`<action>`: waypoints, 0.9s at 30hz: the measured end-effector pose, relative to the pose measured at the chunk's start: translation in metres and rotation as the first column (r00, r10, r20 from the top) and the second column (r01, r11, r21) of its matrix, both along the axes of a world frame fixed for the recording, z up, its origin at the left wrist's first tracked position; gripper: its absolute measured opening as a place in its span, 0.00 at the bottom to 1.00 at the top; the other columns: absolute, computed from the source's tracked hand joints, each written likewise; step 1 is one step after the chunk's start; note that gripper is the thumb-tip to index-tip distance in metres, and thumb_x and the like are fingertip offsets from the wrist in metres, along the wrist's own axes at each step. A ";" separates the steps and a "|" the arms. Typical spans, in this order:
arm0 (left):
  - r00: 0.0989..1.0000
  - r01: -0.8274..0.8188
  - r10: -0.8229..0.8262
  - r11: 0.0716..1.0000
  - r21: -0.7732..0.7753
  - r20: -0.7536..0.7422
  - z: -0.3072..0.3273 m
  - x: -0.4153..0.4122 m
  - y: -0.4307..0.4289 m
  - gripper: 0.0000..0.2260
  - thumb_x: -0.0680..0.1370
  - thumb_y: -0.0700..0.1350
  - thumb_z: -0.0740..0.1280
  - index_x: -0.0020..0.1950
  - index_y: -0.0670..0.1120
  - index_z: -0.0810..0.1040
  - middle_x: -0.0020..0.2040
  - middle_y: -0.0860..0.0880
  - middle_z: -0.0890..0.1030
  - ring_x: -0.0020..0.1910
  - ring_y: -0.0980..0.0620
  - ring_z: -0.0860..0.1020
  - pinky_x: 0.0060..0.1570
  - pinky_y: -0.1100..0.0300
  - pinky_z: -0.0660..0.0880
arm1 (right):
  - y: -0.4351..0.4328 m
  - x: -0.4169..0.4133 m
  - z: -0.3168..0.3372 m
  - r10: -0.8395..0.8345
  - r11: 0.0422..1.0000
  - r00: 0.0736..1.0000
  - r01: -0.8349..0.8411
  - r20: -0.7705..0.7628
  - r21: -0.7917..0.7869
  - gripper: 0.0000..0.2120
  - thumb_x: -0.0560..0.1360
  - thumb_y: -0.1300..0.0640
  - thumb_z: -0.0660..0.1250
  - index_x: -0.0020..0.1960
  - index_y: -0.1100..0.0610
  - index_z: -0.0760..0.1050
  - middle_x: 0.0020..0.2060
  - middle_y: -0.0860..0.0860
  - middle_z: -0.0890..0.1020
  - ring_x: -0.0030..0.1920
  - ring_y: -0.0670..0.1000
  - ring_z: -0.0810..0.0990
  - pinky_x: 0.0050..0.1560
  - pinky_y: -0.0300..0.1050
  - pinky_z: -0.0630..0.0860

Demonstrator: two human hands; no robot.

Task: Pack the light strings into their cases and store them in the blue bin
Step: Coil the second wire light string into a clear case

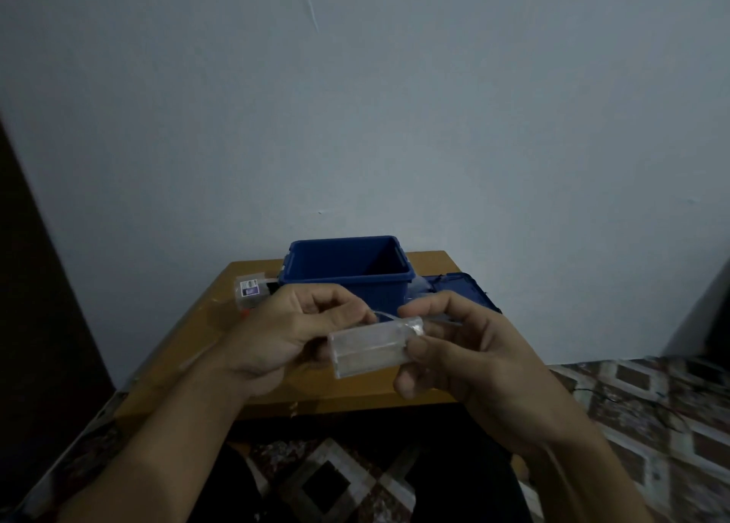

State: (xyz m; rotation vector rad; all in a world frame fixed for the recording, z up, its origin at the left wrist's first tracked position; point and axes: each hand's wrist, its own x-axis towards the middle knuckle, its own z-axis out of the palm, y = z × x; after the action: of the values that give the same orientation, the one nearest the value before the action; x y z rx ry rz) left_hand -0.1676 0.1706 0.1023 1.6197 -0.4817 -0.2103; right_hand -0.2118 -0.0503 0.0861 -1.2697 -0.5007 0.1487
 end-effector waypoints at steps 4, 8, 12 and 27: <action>0.996 0.001 -0.014 0.989 -0.151 -0.090 -0.013 0.001 -0.008 0.05 0.72 0.39 0.72 0.44 0.47 0.85 0.42 0.42 0.78 0.31 0.46 0.64 0.25 0.64 0.60 | -0.002 0.002 -0.002 -0.081 0.997 0.996 0.081 0.043 0.018 0.09 0.71 0.62 0.74 0.51 0.57 0.82 0.43 0.59 0.84 0.38 0.56 0.82 0.39 0.45 0.80; 0.993 0.013 -0.055 0.932 -0.362 -0.106 -0.028 -0.005 -0.021 0.10 0.73 0.33 0.69 0.52 0.42 0.81 0.30 0.51 0.77 0.22 0.59 0.61 0.23 0.66 0.57 | 0.001 0.008 -0.007 -0.142 0.978 0.990 0.138 0.010 0.157 0.11 0.68 0.65 0.78 0.50 0.59 0.82 0.42 0.60 0.83 0.36 0.57 0.81 0.39 0.45 0.80; 0.998 0.021 -0.042 0.919 -0.394 -0.046 -0.043 -0.009 -0.032 0.15 0.68 0.39 0.74 0.54 0.42 0.85 0.29 0.50 0.71 0.23 0.58 0.61 0.24 0.65 0.58 | -0.001 0.010 -0.010 -0.173 0.970 0.984 0.176 -0.033 0.168 0.15 0.66 0.62 0.75 0.52 0.61 0.80 0.45 0.60 0.83 0.39 0.57 0.83 0.41 0.45 0.82; 0.902 -0.380 0.386 0.922 -0.071 0.192 -0.041 -0.035 -0.070 0.19 0.77 0.55 0.67 0.34 0.42 0.79 0.23 0.53 0.69 0.22 0.58 0.65 0.30 0.62 0.62 | -0.011 0.009 -0.026 -0.430 0.899 0.895 0.437 0.121 -0.039 0.13 0.75 0.60 0.72 0.58 0.58 0.78 0.46 0.54 0.84 0.45 0.55 0.86 0.46 0.47 0.83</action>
State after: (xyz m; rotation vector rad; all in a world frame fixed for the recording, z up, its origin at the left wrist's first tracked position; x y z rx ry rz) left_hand -0.2022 0.1003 0.0614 1.6770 -0.3075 0.2605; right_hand -0.2031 -0.0611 0.0598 -1.4297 -0.2956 -0.2859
